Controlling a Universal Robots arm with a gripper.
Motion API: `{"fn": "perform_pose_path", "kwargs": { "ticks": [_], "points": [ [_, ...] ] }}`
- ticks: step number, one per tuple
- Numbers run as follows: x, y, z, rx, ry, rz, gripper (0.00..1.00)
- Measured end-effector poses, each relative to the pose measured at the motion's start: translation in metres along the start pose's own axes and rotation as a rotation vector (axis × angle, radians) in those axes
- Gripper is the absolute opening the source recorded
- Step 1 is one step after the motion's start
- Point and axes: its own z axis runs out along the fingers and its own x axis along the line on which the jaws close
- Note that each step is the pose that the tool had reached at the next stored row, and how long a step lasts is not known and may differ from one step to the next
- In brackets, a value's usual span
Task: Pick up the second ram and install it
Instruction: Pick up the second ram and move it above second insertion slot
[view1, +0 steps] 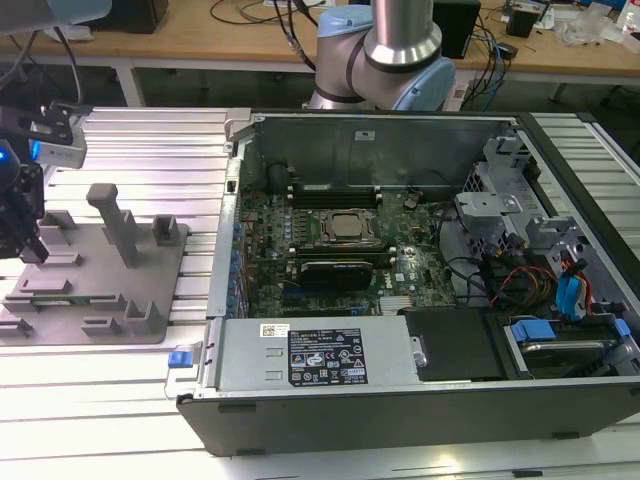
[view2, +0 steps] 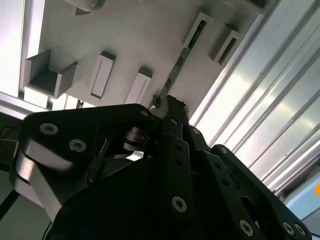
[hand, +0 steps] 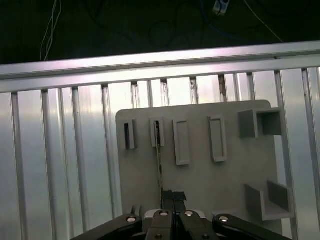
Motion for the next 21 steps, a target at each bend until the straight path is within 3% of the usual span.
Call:
{"fn": "perform_pose_path", "kwargs": {
  "ticks": [10, 21],
  "points": [
    [0.0006, -0.0008, 0.0231, -0.0007, 0.0016, -0.037, 0.08],
    [0.0063, 0.0014, 0.0438, -0.0016, 0.0031, -0.075, 0.08]
  ]
}}
